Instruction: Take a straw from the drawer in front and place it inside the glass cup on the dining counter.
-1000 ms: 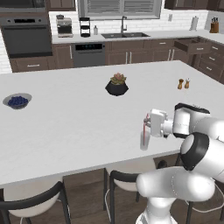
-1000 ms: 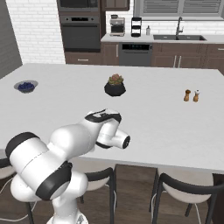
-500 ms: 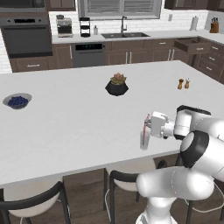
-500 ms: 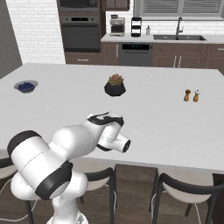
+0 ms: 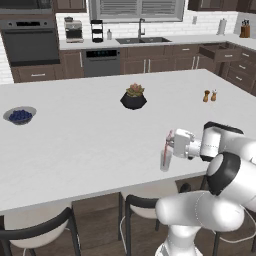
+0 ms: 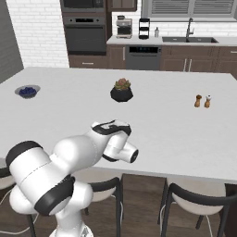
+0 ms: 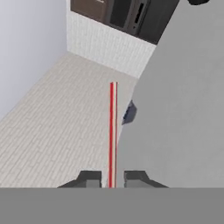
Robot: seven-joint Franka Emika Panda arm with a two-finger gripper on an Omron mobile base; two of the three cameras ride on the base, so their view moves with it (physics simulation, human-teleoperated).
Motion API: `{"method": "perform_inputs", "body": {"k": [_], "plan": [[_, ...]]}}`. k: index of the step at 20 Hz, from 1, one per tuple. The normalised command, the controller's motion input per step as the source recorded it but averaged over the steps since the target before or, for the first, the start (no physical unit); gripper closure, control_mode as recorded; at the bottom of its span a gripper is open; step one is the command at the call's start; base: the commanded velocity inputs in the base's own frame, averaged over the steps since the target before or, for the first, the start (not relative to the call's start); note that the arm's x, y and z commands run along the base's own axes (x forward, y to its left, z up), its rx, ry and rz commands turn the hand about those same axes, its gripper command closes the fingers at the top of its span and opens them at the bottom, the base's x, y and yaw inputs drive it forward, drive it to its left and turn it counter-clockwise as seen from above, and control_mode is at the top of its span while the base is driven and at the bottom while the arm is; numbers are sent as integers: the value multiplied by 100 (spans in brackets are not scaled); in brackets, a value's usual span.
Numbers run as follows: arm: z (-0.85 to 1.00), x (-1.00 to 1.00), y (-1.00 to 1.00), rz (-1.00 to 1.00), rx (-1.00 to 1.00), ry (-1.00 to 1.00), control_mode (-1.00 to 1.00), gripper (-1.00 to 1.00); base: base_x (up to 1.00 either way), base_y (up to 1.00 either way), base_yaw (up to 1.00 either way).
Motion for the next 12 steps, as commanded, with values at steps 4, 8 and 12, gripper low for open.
{"method": "perform_inputs", "body": {"k": [4,8,12], "plan": [[0,0,0,-7,-5,1,-100,-100,0,0,0],[0,-4,-3,-9,-7,2,-100,-100,0,0,0],[3,-19,-8,-12,-8,2,-100,-100,0,0,0]]}}
